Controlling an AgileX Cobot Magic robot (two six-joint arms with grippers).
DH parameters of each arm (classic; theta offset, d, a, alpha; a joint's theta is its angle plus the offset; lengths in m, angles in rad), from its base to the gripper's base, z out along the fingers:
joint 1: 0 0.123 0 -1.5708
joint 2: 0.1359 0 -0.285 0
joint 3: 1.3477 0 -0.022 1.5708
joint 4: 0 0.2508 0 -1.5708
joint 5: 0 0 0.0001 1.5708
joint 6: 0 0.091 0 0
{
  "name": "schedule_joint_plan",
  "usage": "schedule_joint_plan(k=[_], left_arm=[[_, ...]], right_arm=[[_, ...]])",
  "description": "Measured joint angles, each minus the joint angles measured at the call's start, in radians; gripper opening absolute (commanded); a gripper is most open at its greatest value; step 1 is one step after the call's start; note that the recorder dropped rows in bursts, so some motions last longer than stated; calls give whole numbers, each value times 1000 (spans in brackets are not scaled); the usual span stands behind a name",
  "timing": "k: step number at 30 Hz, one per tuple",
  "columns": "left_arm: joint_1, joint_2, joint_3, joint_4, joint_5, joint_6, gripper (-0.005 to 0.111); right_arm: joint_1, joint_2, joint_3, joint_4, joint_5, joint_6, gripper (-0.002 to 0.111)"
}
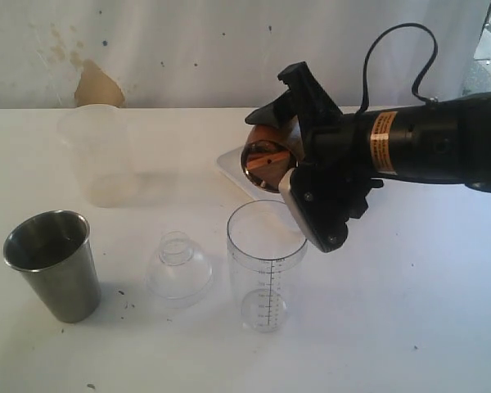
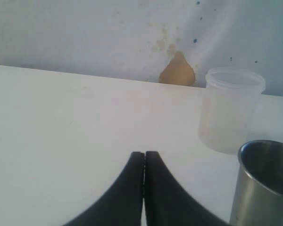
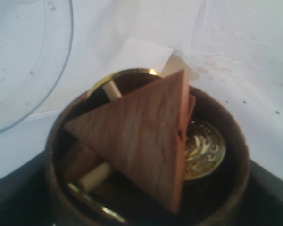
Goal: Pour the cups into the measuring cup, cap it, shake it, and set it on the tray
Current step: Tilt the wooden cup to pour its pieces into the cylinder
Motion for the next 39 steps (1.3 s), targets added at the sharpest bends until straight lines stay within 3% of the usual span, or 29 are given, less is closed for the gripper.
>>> schedule_joint_plan(k=[39], left_arm=[[0, 0, 0, 0, 0, 0, 1]], right_arm=[[0, -37, 39, 0, -3, -190, 0]])
